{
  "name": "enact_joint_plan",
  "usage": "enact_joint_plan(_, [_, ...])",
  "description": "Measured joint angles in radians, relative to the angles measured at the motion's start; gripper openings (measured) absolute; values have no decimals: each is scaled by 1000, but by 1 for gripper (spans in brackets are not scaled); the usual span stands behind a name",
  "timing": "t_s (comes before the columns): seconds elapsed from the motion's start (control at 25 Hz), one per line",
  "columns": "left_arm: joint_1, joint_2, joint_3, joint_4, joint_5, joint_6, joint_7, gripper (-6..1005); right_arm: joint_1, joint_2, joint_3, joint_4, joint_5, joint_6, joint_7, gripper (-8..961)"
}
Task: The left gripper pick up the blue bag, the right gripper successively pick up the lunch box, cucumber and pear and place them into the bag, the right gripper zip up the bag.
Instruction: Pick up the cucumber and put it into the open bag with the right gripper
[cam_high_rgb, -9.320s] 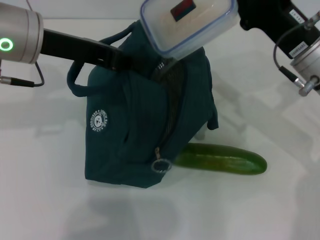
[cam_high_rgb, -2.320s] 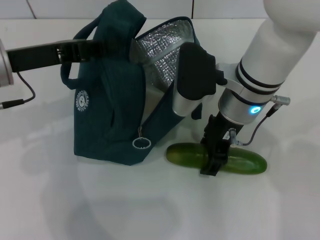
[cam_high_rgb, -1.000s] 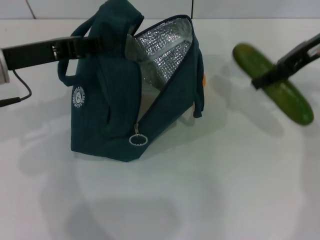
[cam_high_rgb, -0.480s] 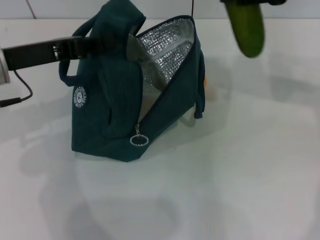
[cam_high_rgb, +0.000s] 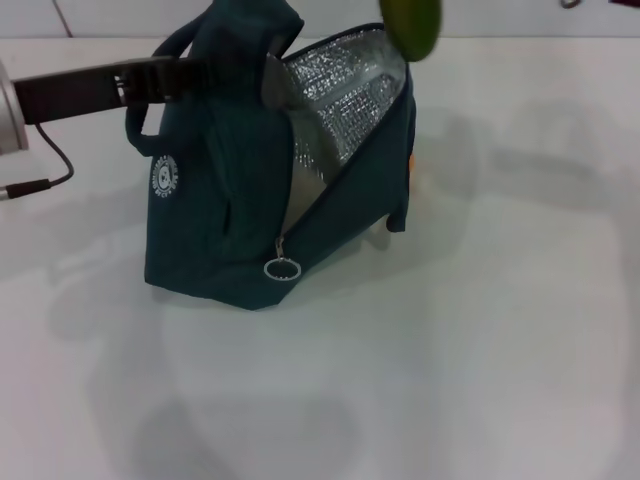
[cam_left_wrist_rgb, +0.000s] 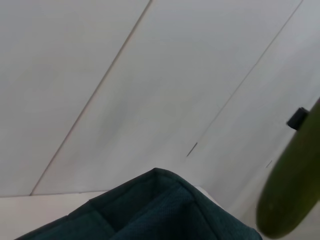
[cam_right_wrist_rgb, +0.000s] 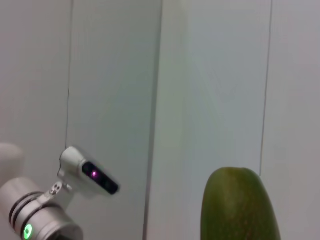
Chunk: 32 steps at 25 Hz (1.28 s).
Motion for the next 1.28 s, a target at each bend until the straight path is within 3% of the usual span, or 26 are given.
enact_joint_plan(0.32, [-8,0,-4,-10,-3,-3,0,39,60,4,-29,335,147,44,-298,741])
enact_joint_plan(0.56, [-8,0,-5,-26,-16,-4,0,39,68,7,-56,465,154,71,-392,752])
enact_joint_plan(0.96, [-1,-1,-5,-26,-16,-4,-3,40,60,-1,-167,478,146,137,-344,771])
enact_joint_plan(1.28, [13,-2,-6,-29,-16,-4,-5,40,51,-6,-172,414,118,132,-251,786])
